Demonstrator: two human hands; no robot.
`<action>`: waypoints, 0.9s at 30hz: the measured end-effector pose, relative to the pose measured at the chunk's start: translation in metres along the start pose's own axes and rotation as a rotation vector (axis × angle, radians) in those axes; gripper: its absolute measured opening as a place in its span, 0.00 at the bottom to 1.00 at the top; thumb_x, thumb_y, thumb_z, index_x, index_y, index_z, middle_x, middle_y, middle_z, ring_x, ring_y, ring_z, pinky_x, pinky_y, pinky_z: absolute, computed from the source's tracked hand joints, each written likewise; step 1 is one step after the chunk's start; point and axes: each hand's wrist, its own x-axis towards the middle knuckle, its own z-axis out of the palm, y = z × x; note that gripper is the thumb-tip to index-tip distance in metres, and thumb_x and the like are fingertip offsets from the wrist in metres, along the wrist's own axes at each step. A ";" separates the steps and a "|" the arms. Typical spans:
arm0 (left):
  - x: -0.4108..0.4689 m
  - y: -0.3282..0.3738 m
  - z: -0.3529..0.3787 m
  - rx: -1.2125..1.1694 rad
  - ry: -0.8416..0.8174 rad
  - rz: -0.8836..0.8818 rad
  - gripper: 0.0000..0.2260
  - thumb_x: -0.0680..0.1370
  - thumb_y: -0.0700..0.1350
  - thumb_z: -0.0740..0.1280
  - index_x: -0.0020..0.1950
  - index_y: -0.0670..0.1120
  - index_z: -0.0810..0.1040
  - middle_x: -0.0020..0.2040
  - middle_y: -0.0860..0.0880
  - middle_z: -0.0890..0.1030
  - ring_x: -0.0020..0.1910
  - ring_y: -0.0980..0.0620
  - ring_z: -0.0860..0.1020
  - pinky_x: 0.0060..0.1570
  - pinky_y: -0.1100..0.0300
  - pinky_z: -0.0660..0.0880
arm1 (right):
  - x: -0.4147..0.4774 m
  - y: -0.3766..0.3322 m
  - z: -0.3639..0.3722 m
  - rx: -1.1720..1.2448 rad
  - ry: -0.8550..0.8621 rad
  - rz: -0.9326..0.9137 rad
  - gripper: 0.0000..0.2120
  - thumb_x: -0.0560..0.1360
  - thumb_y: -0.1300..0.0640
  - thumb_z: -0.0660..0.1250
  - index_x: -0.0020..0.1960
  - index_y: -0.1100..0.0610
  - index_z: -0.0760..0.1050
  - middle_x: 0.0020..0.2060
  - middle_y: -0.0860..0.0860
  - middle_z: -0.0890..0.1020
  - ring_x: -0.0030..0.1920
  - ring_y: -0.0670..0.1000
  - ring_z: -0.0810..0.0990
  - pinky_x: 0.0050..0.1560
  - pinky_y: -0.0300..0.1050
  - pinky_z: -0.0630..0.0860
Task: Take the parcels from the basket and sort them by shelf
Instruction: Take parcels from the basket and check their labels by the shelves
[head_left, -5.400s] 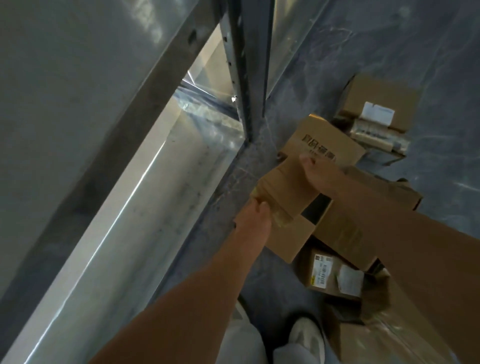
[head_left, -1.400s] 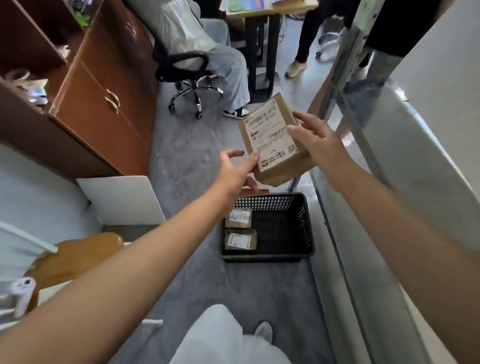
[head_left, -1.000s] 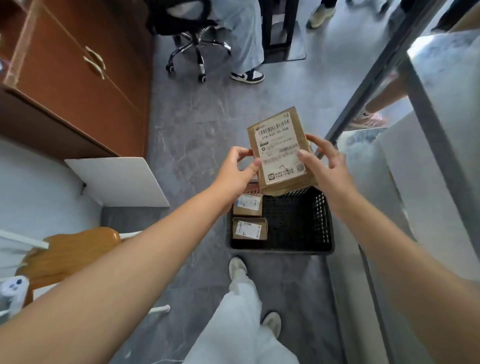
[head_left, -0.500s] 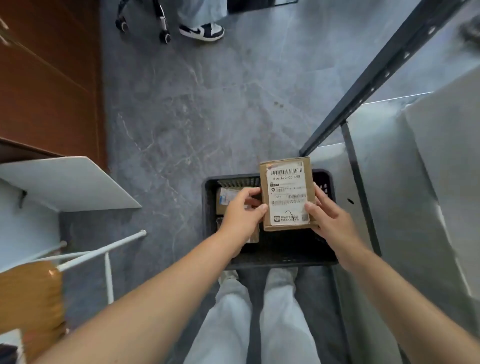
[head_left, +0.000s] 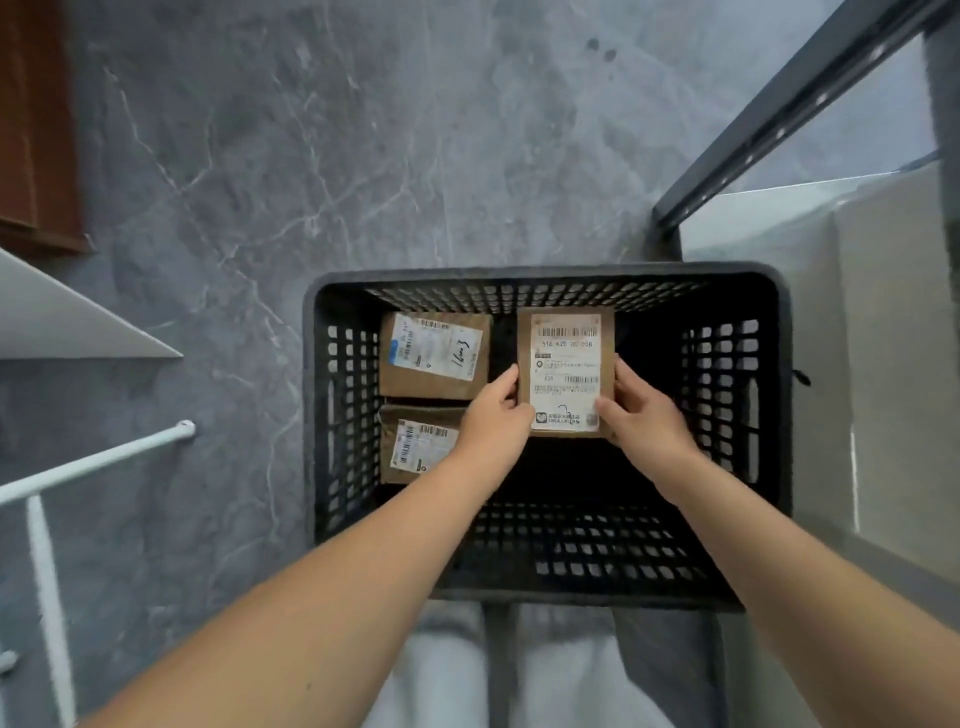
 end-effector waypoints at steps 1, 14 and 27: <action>0.015 -0.008 0.003 0.004 0.004 0.004 0.27 0.79 0.37 0.63 0.77 0.52 0.64 0.63 0.59 0.76 0.50 0.69 0.76 0.47 0.75 0.73 | 0.014 0.008 0.007 0.001 0.022 0.008 0.27 0.80 0.58 0.63 0.74 0.38 0.64 0.63 0.42 0.79 0.62 0.46 0.78 0.66 0.53 0.74; 0.077 -0.081 0.008 0.496 0.116 0.192 0.33 0.80 0.38 0.62 0.81 0.48 0.50 0.78 0.51 0.52 0.76 0.51 0.53 0.77 0.55 0.55 | 0.089 0.044 0.087 -0.008 0.188 0.072 0.26 0.82 0.56 0.58 0.78 0.42 0.59 0.65 0.47 0.78 0.56 0.45 0.77 0.57 0.38 0.71; 0.060 -0.037 0.010 0.864 -0.011 0.137 0.23 0.82 0.43 0.58 0.76 0.41 0.60 0.77 0.47 0.59 0.74 0.46 0.60 0.71 0.50 0.65 | 0.070 0.000 0.085 -0.457 0.066 0.223 0.43 0.78 0.56 0.63 0.79 0.60 0.37 0.73 0.58 0.66 0.74 0.58 0.63 0.71 0.58 0.65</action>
